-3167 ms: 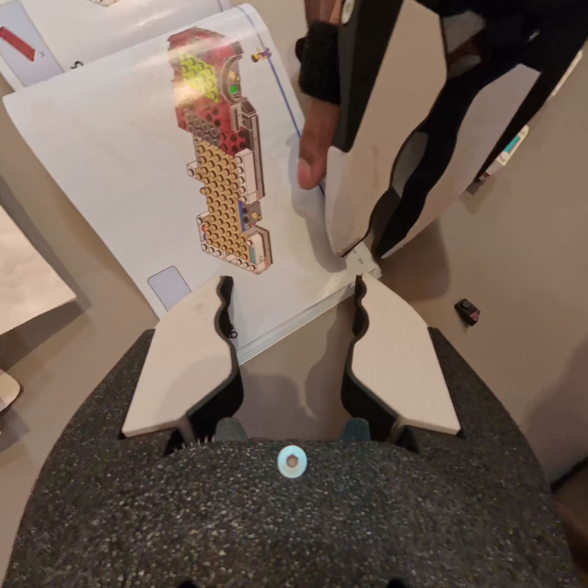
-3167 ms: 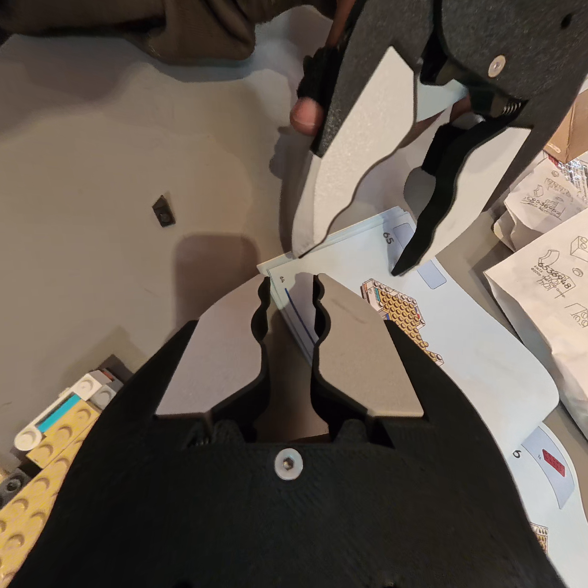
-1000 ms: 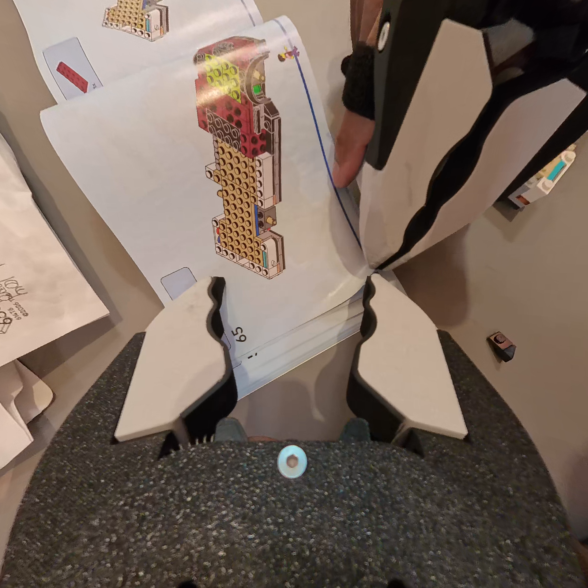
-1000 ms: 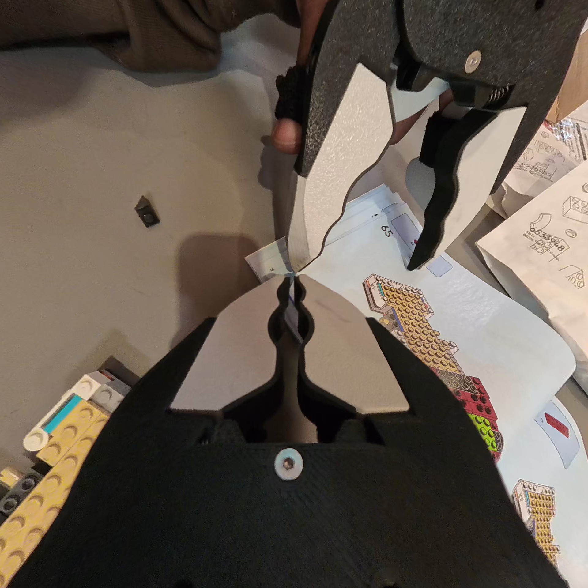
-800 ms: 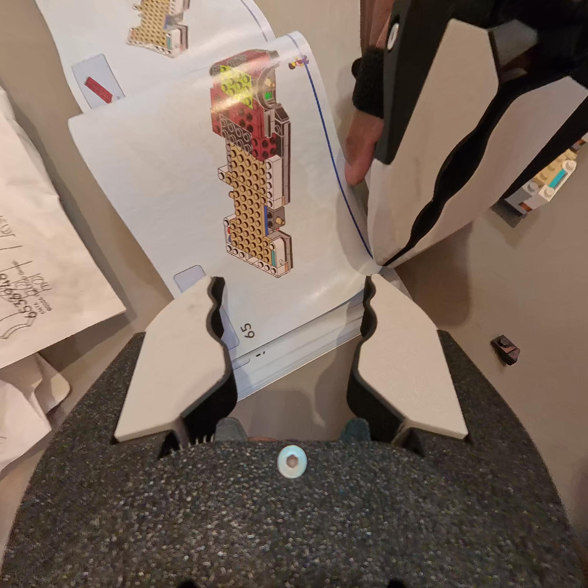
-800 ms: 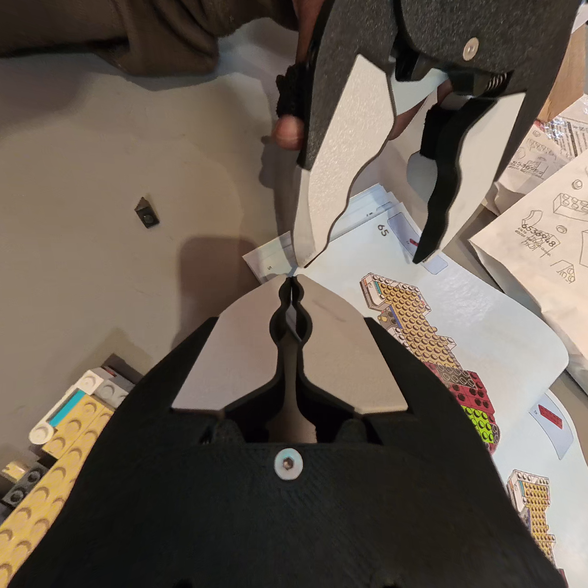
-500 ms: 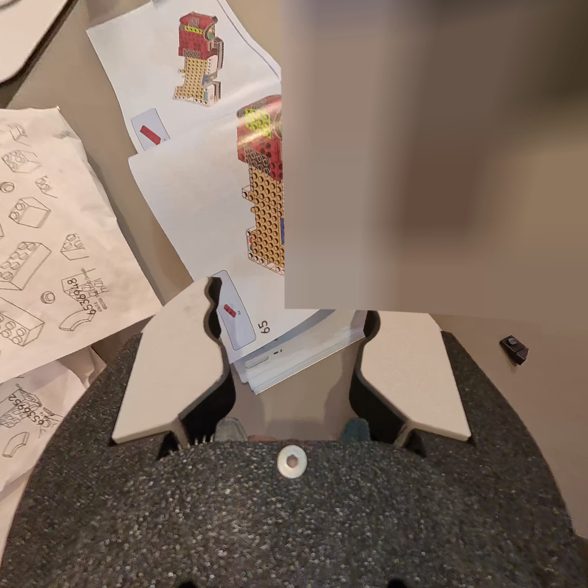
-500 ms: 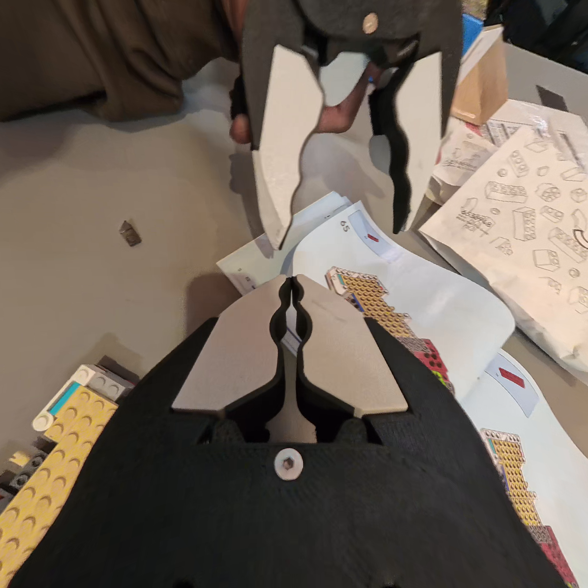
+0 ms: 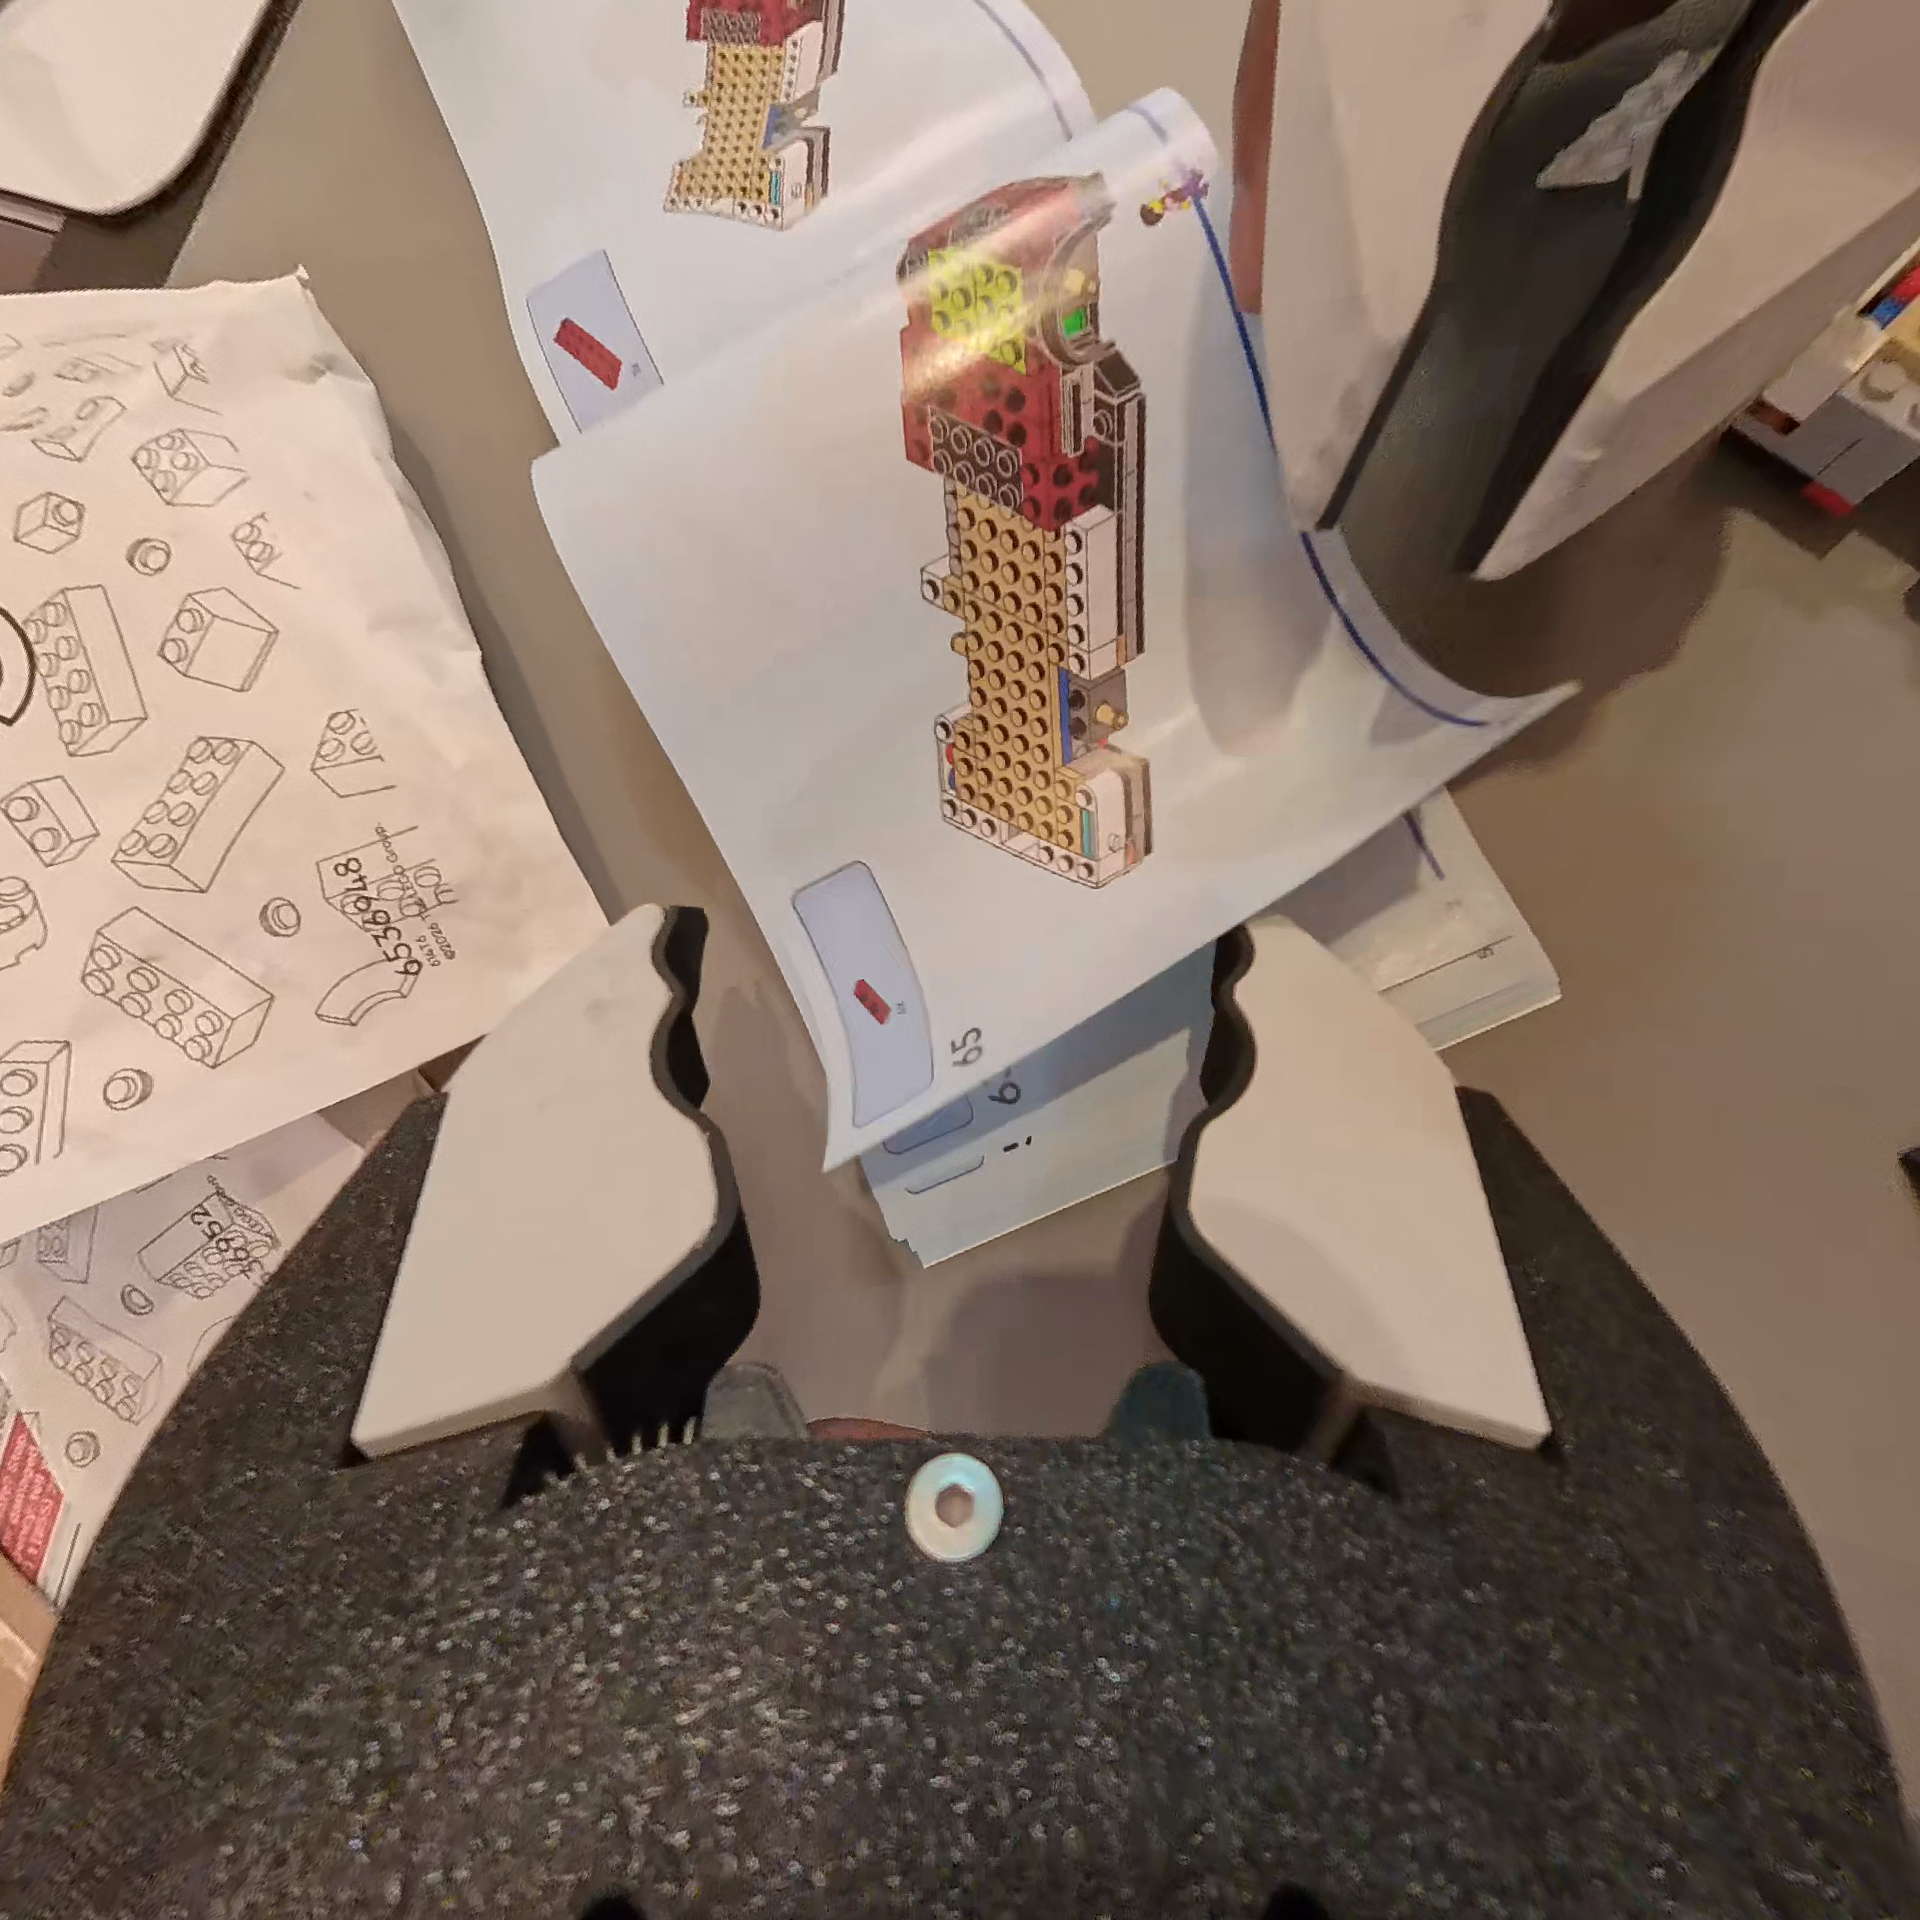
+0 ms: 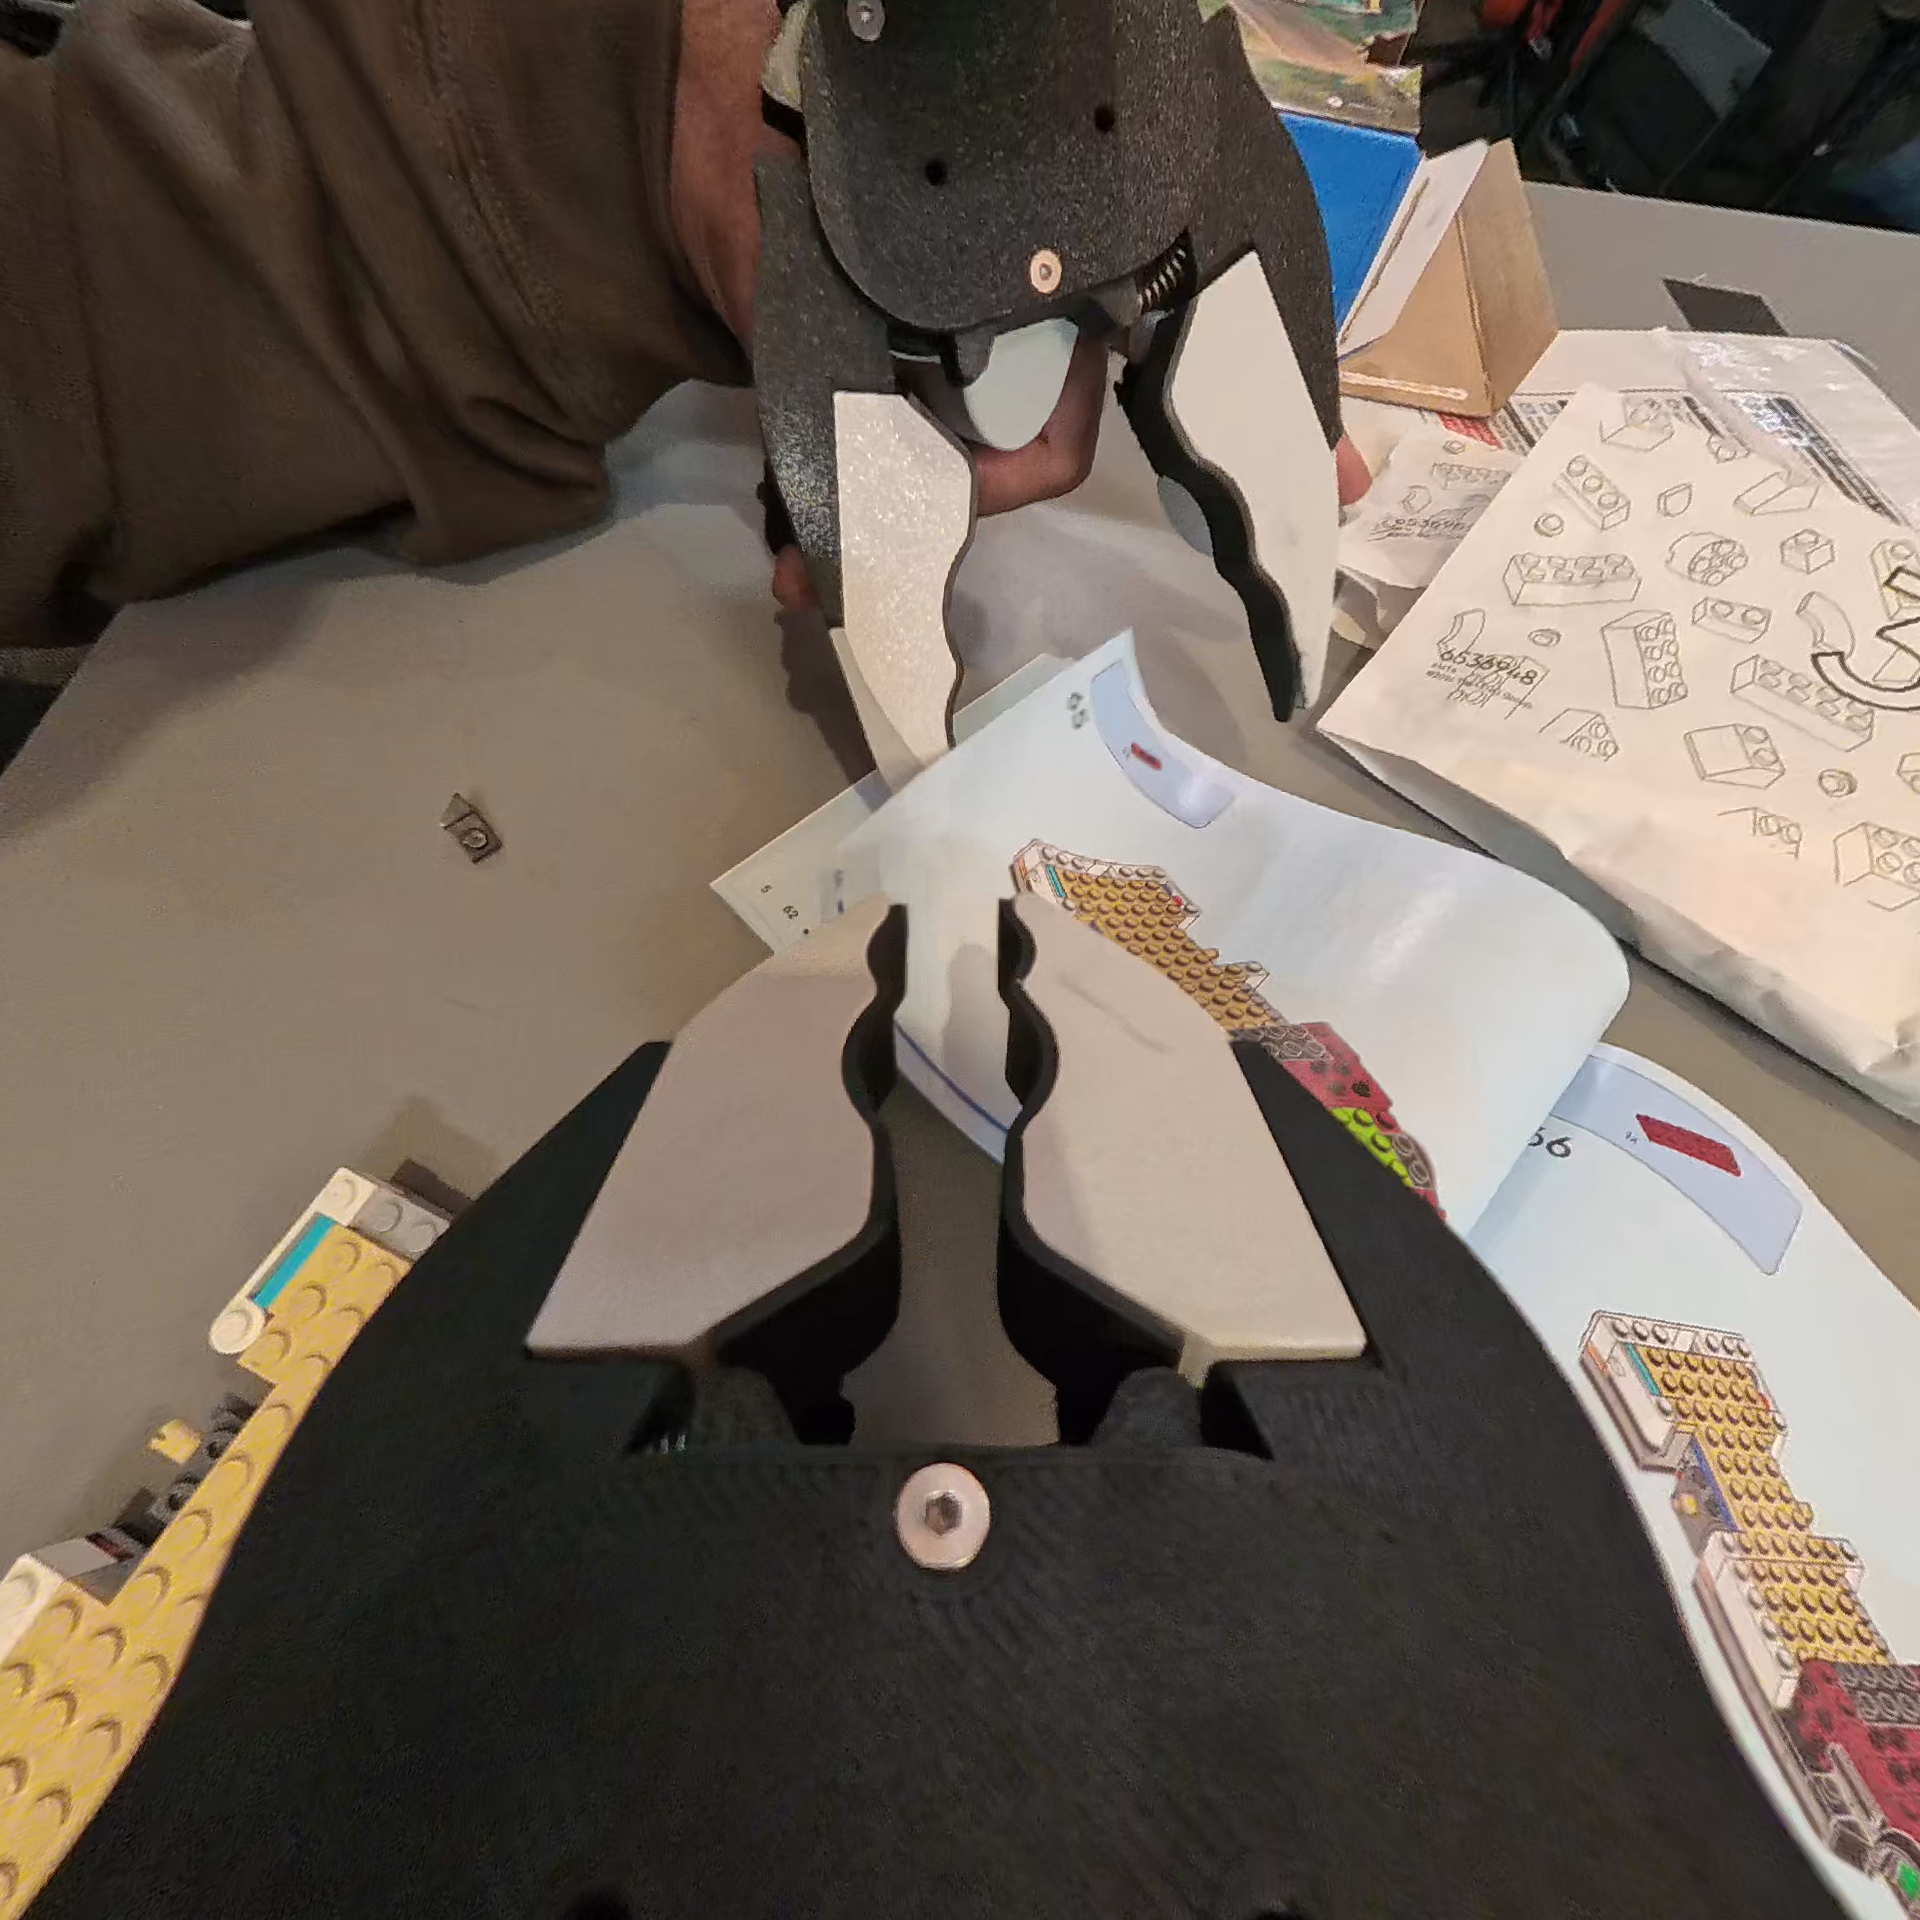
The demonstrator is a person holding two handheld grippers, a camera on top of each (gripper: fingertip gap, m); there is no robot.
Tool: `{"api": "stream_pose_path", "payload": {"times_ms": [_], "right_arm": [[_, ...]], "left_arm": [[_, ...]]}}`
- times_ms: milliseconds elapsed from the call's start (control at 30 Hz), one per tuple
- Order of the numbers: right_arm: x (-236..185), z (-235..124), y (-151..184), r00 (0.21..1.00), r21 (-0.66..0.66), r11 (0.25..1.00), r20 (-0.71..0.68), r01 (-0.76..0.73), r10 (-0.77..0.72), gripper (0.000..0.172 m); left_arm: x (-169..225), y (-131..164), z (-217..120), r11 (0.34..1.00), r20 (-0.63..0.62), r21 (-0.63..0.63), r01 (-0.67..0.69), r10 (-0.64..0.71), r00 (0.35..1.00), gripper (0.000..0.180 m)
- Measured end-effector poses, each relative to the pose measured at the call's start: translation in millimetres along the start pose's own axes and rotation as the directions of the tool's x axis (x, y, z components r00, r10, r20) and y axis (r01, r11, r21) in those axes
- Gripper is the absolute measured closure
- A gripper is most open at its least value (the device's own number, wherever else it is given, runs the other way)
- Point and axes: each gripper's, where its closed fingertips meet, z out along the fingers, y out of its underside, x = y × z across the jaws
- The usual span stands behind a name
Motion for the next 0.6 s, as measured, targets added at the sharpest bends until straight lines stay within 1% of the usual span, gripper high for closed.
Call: {"api": "stream_pose_path", "payload": {"times_ms": [67, 133, 200, 433, 600], "right_arm": [[-4.9, 0.4, 0.4, 1.0, 0.005, 1.0, 0.017, 0.013, -0.013, 0.152], [-8.5, 2.1, 0.9, 0.999, -0.002, 0.999, 0.019, 0.039, -0.039, 0.15], [-12.2, 4.9, 2.0, 0.997, -0.014, 0.997, 0.015, 0.072, -0.072, 0.149], [-25.2, 17.7, 10.1, 0.986, -0.075, 0.984, 0.015, 0.164, -0.163, 0.146], [-27.6, 22.1, 11.0, 0.982, -0.095, 0.977, 0.005, 0.189, -0.19, 0.147]], "left_arm": [[-0.5, 4.9, 1.1, 1.0, 0.006, -0.023, -0.009, 0.009, 1.0, 0.084], [-3.0, 9.1, 2.3, 0.999, 0.022, -0.044, -0.013, 0.014, 1.0, 0.078], [-5.1, 11.0, 2.1, 0.999, 0.034, -0.048, -0.012, 0.014, 0.999, 0.076], [-4.3, 9.7, 2.0, 0.999, 0.039, -0.038, -0.038, 0.04, 0.998, 0.075], [-3.4, 9.5, 2.6, 0.999, 0.034, -0.034, -0.039, 0.041, 0.999, 0.075]]}}
